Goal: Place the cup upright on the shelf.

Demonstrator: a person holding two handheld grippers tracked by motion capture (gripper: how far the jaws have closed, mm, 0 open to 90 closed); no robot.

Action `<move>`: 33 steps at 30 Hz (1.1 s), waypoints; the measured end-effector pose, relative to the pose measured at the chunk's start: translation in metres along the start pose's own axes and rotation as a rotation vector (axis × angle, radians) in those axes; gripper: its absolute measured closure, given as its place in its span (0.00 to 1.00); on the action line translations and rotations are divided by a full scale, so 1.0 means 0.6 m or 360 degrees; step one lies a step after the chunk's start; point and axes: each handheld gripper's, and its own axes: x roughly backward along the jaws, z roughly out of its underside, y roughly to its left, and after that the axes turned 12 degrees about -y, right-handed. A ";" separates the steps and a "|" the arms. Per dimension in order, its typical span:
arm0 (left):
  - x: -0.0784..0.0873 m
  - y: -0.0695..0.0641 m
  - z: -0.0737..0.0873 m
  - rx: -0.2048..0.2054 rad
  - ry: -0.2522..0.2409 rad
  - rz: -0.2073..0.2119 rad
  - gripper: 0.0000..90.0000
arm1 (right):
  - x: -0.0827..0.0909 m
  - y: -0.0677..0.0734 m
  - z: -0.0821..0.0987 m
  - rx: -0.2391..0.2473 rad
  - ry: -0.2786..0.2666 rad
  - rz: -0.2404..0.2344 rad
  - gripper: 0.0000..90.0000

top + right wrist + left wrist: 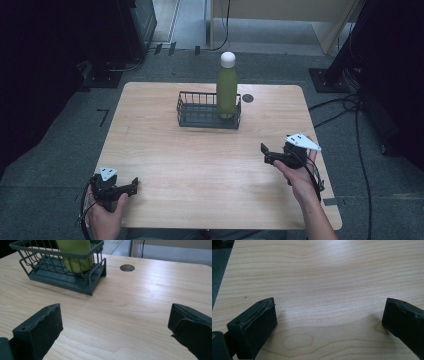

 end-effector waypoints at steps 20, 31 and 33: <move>0.000 0.000 0.000 -0.0001 0.0001 0.0000 0.00 | 0.062 -0.062 0.067 -0.0099 0.0073 0.0137 0.00; 0.000 0.000 0.000 -0.0002 0.0001 0.0000 0.00 | 0.094 -0.093 0.109 -0.0125 0.0144 0.0232 0.00; 0.000 0.000 0.000 -0.0001 0.0001 0.0000 0.00 | 0.099 -0.097 0.116 -0.0127 0.0156 0.0249 0.00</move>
